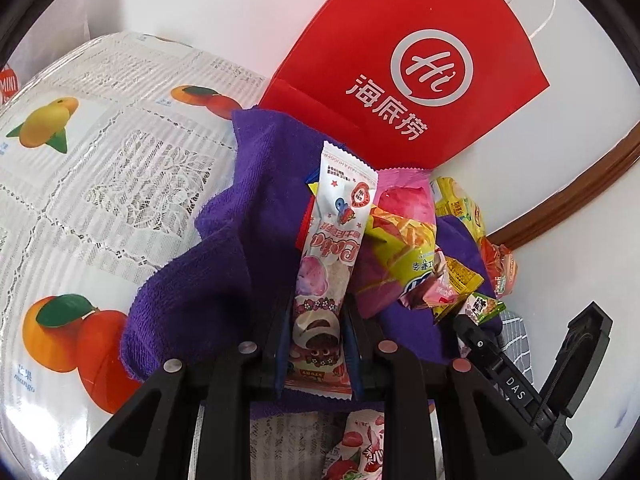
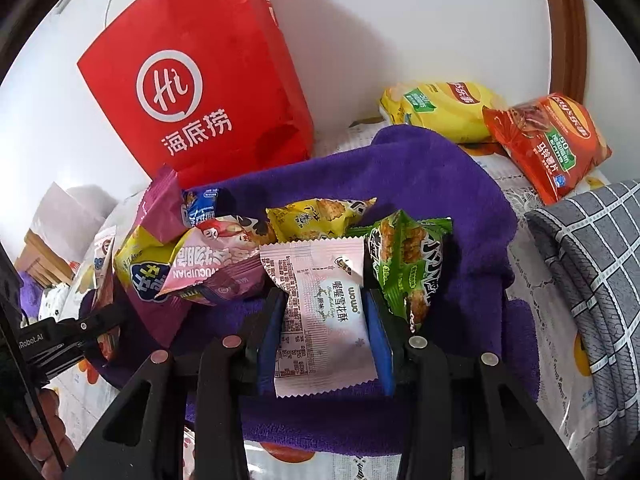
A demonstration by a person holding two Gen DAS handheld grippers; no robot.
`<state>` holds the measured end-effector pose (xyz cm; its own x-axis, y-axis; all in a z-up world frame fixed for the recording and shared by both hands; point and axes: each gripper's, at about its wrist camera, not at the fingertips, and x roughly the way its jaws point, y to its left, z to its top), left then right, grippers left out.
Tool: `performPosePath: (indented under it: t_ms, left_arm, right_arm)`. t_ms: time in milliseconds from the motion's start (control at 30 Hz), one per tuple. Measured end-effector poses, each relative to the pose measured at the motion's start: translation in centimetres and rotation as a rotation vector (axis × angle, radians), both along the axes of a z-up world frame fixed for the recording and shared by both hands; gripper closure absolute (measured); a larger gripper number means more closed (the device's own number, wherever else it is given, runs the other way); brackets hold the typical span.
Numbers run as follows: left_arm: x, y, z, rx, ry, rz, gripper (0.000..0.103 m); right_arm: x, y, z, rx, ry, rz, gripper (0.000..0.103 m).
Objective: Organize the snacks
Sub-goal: 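Open both grippers to release the candies onto the purple towel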
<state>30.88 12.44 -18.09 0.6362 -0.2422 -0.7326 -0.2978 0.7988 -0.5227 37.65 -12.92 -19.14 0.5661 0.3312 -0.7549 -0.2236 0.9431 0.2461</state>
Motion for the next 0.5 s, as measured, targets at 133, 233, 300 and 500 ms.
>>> performPosePath:
  t_ms: [133, 233, 300, 500]
  left_arm:
    - [0.17, -0.16, -0.03, 0.011, 0.002, -0.004, 0.081]
    - [0.22, -0.32, -0.05, 0.018, 0.003, -0.008, 0.081]
    - [0.24, -0.44, -0.05, 0.024, 0.005, -0.009, 0.081]
    - [0.44, -0.87, -0.12, 0.054, 0.008, -0.016, 0.08]
  right_arm:
    - [0.04, 0.11, -0.14, -0.009, 0.011, 0.003, 0.06]
    - [0.22, 0.2, -0.4, -0.016, 0.021, 0.001, 0.059]
    - [0.22, 0.23, -0.42, -0.022, 0.018, -0.001, 0.059]
    - [0.0, 0.34, 0.1, -0.015, 0.0, 0.001, 0.043]
